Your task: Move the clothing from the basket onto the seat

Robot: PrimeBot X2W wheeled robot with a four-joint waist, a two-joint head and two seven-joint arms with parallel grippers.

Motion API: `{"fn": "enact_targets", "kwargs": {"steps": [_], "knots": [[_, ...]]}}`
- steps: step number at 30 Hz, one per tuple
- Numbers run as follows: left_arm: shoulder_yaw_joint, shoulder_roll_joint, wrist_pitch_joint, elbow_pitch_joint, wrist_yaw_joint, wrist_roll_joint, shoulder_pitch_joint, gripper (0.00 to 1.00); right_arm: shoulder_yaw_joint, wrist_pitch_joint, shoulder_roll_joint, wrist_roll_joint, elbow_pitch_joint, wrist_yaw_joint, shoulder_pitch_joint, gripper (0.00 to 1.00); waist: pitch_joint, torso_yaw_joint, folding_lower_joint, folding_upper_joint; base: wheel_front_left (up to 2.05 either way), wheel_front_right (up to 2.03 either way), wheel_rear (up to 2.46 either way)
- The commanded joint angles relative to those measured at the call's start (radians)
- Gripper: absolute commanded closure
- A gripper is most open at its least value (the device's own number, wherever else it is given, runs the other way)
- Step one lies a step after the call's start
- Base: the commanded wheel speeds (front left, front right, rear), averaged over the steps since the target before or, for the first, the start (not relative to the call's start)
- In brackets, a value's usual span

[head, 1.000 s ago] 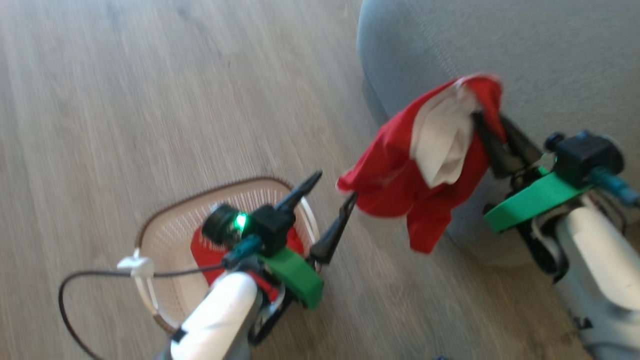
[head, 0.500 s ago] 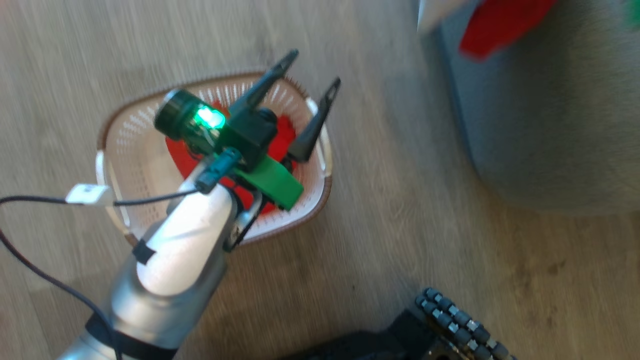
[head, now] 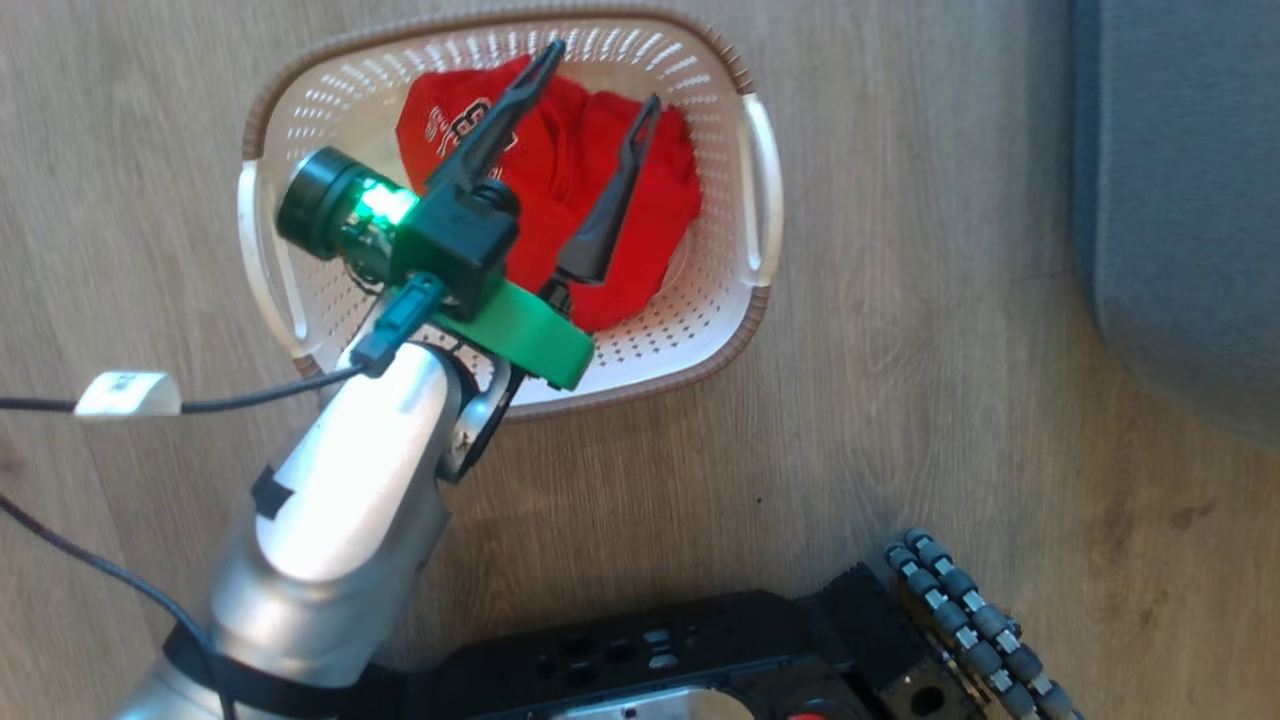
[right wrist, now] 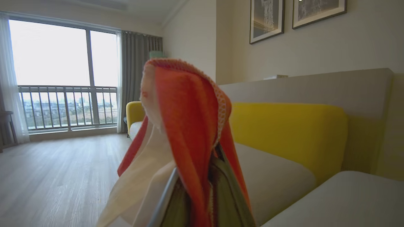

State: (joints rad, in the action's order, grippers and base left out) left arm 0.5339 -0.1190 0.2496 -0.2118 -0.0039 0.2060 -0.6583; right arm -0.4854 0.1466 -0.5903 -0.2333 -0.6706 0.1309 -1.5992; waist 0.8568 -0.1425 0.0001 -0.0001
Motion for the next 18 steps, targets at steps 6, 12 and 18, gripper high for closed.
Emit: {"fn": "enact_targets", "kwargs": {"steps": [6, 12, 18], "knots": [[-0.042, -0.024, 0.012, 0.071, 0.012, -0.002, 0.033, 0.0, -0.282, -0.023, -0.061, 0.28, -0.116, 0.0, 0.007, 1.0, 0.081, 0.019, -0.0001, 0.0001, 0.0, 0.0, 0.0], [-0.036, -0.037, 0.012, 0.073, 0.016, -0.008, 0.053, 0.0, -0.599, 0.021, 0.046, 0.592, -0.162, 0.0, 0.124, 1.0, 0.098, 0.01, -0.0001, 0.0001, 0.0, 0.0, 0.0], [-0.037, -0.041, 0.012, 0.069, 0.025, 0.0, 0.081, 0.0, -0.72, 0.065, 0.153, 0.766, -0.168, 0.0, 0.137, 0.0, 0.066, -0.006, -0.0001, 0.0001, 0.0, 0.0, 0.0]]}}
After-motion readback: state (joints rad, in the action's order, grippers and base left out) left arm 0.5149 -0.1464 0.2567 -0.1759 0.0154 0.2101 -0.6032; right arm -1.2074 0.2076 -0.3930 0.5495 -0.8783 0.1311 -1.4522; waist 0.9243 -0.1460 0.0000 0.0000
